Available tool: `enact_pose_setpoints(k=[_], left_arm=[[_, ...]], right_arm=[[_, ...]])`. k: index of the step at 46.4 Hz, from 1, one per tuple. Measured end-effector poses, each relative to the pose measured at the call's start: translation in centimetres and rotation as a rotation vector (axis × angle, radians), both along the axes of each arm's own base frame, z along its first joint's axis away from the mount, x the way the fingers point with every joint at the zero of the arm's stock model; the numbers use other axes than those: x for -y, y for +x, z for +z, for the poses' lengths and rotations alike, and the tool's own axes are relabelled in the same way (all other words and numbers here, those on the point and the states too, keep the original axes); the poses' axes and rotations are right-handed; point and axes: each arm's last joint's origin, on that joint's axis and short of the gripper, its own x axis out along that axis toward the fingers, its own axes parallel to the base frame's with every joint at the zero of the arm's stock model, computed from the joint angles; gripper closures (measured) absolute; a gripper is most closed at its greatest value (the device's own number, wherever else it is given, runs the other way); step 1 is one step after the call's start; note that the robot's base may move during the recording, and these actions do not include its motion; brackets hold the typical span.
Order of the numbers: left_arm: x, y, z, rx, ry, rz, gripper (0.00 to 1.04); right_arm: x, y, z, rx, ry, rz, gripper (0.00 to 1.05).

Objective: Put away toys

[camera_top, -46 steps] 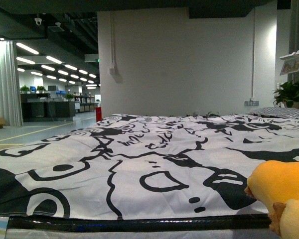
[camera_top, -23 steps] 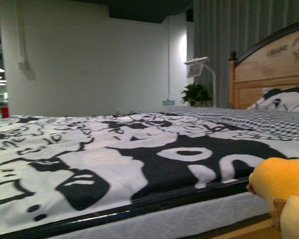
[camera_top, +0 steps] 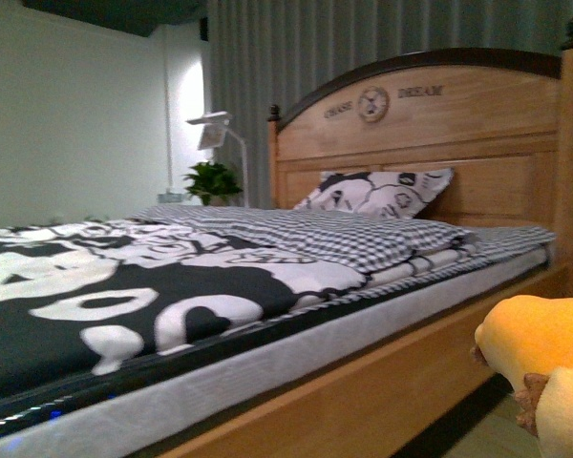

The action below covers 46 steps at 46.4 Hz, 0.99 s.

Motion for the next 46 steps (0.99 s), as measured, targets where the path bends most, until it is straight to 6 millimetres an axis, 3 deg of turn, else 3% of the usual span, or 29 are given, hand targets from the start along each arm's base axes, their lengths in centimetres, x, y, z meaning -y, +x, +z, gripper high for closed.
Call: enact_pose_setpoints(k=[46], left_arm=[[0.0, 0.0, 0.0, 0.0, 0.0, 0.0, 0.06]], right_arm=[[0.0, -0.01, 0.01, 0.001, 0.0, 0.002, 0.97]])
